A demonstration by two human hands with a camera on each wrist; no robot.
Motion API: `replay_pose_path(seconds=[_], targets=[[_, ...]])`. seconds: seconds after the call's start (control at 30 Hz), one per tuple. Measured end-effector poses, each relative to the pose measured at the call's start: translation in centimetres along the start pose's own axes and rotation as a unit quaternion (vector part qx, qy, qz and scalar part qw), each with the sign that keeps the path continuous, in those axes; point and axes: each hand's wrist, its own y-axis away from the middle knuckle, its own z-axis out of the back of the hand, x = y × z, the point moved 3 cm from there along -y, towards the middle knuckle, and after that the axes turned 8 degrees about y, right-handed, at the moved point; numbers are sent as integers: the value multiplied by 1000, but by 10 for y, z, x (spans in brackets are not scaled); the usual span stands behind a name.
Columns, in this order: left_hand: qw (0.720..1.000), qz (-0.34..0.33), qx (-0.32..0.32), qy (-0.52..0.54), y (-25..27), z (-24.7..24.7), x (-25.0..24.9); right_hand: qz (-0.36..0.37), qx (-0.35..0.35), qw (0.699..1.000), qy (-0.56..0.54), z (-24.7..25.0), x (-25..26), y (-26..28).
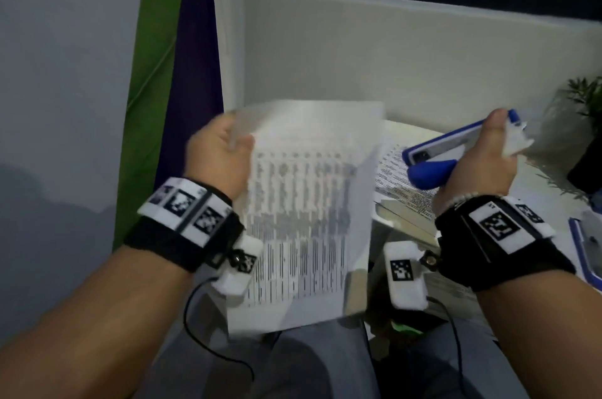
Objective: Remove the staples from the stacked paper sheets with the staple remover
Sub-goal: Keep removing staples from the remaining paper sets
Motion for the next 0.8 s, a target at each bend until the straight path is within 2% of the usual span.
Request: replay_pose_path(seconds=[0.07,0.13,0.27,0.5,0.63,0.8], targets=[[996,18,-78,-49,-20,24,14,-81,19,997,6,-1,-20,-2],[987,5,-135,-89,-34,46,23,-139,19,990,23,1,-39,-3],[977,2,-180,-115,-46,68,34,-172,16,985,22,3,-58,-1],[981,21,-176,-78,-28,60,78,-157,23,987,20,9,-72,-12],[981,80,-178,-22,-7,49,127,-148,25,989,7,10,-75,-17],[974,126,-189,-27,7,42,180,-120,29,992,-13,6,-73,-11]])
